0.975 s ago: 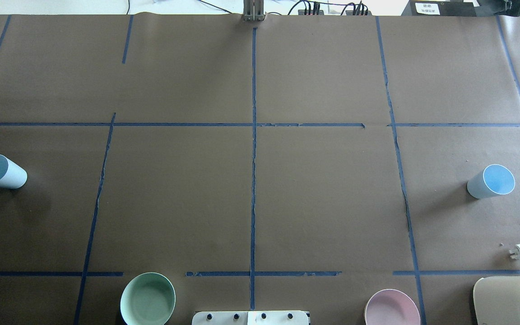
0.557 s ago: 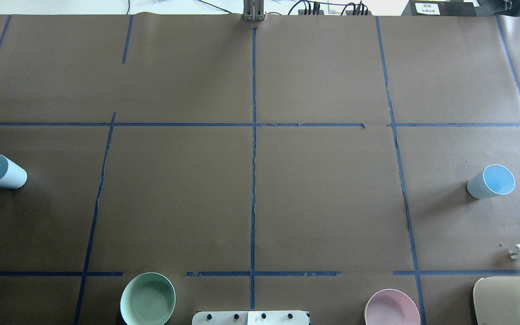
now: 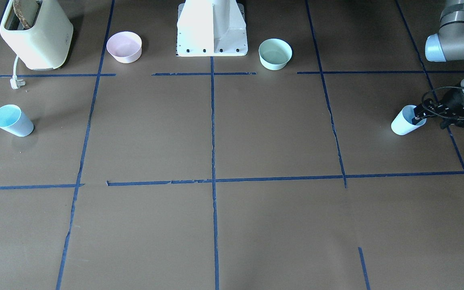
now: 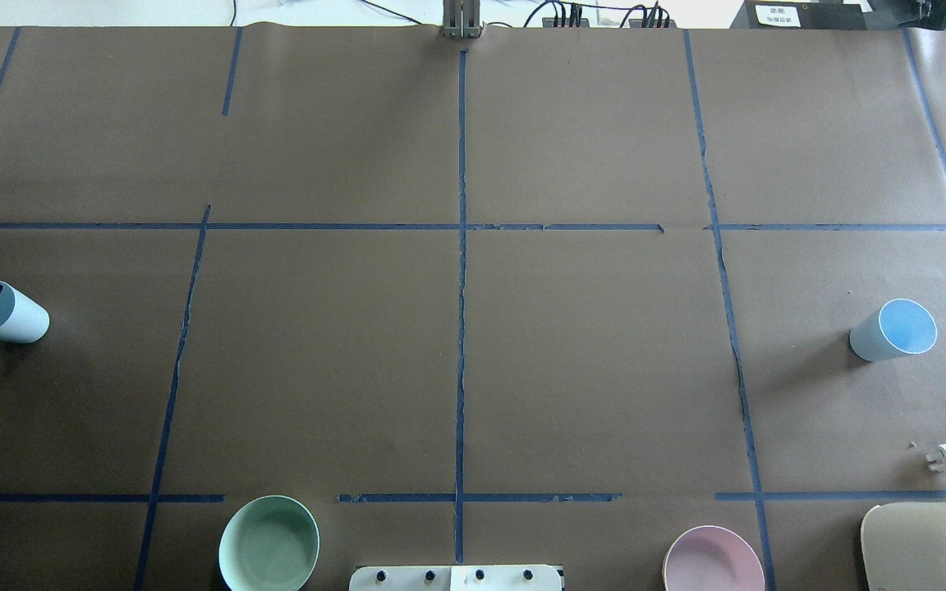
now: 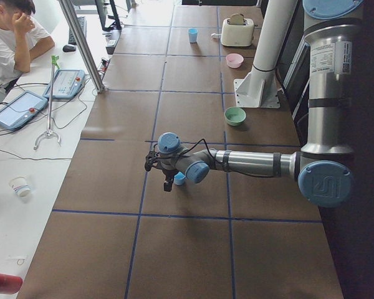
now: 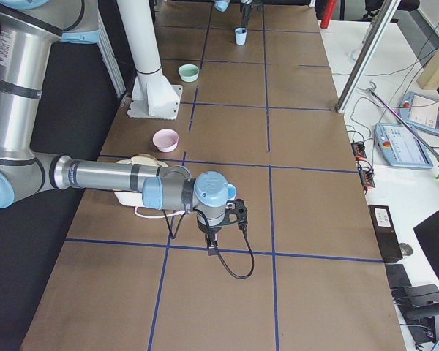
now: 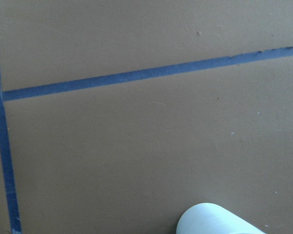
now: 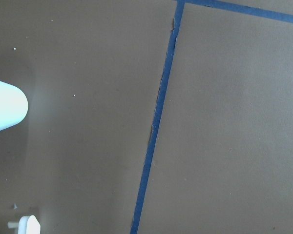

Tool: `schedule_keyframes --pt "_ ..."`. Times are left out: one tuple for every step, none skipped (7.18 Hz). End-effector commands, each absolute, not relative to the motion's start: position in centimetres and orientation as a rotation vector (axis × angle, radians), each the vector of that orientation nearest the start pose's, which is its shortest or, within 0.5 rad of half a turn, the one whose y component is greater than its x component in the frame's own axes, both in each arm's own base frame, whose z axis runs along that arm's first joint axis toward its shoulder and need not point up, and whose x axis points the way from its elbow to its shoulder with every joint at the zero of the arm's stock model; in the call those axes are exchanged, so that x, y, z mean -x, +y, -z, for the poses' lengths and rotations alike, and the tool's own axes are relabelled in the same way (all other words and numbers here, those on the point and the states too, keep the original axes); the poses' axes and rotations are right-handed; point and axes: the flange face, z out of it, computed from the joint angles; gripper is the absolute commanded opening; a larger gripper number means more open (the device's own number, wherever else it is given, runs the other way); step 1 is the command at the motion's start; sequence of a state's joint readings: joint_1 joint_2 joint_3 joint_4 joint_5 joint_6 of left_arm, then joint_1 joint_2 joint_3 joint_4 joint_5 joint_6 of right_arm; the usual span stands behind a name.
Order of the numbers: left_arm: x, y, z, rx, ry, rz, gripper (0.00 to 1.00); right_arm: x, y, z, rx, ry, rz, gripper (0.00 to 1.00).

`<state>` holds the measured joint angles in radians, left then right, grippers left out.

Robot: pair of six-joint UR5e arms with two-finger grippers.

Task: Stack blue cups with both arms
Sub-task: 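Reach the left gripper down to the light-blue cup and grasp it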

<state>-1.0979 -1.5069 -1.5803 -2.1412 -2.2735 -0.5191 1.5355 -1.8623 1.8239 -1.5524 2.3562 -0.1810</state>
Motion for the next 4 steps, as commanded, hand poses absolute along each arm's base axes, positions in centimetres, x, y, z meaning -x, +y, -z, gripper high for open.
schedule_keyframes --pt "-17.13 -46.18 -63.19 -0.076 0.829 -0.115 0.29 -4.98 -37.01 -65.7 -0.038 -0.786 0.197 1.0" --pt "-17.15 -46.25 -63.12 -0.078 0.829 -0.116 0.01 -4.99 -36.99 -65.78 -0.037 -0.786 0.197 1.0" --pt "-17.16 -46.26 -63.04 -0.08 0.829 -0.118 0.0 -4.98 -37.01 -65.7 -0.038 -0.786 0.197 1.0" --pt "-17.17 -46.27 -62.8 -0.083 0.832 -0.12 0.0 -4.98 -37.01 -65.7 -0.038 -0.786 0.197 1.0"
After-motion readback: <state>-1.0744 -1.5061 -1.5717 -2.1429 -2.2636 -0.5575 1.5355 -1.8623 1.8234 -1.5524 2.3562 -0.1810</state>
